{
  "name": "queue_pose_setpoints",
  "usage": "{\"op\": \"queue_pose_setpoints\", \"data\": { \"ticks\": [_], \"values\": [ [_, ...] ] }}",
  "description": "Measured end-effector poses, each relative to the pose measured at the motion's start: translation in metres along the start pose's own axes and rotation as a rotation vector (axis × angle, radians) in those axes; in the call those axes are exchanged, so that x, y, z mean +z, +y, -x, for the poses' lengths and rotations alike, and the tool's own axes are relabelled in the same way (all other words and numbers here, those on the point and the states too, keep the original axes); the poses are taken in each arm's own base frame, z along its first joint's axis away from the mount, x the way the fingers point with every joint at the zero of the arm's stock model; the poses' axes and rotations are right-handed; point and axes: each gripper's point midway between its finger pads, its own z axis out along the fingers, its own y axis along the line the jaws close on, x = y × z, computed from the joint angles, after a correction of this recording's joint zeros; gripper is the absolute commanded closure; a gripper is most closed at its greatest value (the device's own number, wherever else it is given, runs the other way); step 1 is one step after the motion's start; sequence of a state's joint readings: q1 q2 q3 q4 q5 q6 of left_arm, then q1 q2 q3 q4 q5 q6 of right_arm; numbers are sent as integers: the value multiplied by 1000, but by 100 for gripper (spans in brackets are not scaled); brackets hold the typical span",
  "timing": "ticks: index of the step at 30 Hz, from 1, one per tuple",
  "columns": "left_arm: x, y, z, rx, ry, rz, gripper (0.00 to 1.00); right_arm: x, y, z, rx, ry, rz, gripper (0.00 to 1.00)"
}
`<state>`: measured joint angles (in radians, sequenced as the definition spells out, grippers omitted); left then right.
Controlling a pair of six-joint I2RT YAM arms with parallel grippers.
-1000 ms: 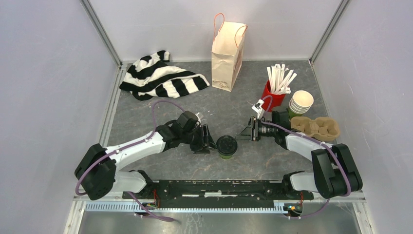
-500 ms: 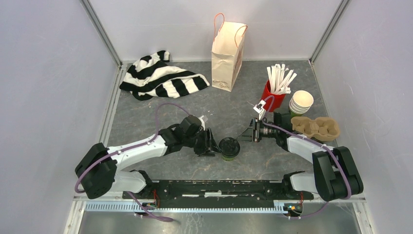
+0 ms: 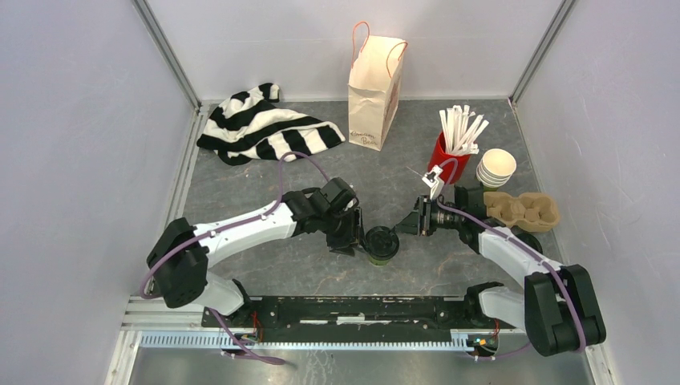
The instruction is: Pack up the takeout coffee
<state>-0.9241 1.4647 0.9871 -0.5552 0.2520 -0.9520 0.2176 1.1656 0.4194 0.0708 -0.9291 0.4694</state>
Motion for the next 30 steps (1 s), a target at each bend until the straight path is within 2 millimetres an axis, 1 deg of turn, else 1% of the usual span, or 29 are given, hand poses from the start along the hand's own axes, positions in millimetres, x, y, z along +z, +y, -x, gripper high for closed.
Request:
{"op": "queue_pose_setpoints", "data": {
  "ticks": [3,6,9,14,20,23,25,27,29,30],
  "values": [
    [-2,3,4,19,5,41,45,-2,0,0,-7,-5,-14,55],
    [-4,6,8,31,-3,70,40,-4,0,-2,-10,-5,-20,55],
    [-8,12,16,31,-19,106,38,-5,1,-6,-2,3,-19,54],
    [-13,19,43,49,-100,166,36,-8,7,-19,34,42,5,52],
    [-10,14,70,67,-181,190,33,-9,12,-31,64,85,27,49],
    [-9,12,79,81,-209,200,27,-10,13,-35,67,103,32,48],
    [-10,14,82,89,-223,215,20,-11,14,-39,64,112,29,48],
    [-14,30,87,99,-245,289,16,-14,14,-44,73,127,21,48],
    [-19,47,85,95,-242,358,15,-16,10,-48,86,135,-13,48],
    [-21,50,84,92,-240,371,15,-18,8,-48,94,132,-25,49]
  ]
}}
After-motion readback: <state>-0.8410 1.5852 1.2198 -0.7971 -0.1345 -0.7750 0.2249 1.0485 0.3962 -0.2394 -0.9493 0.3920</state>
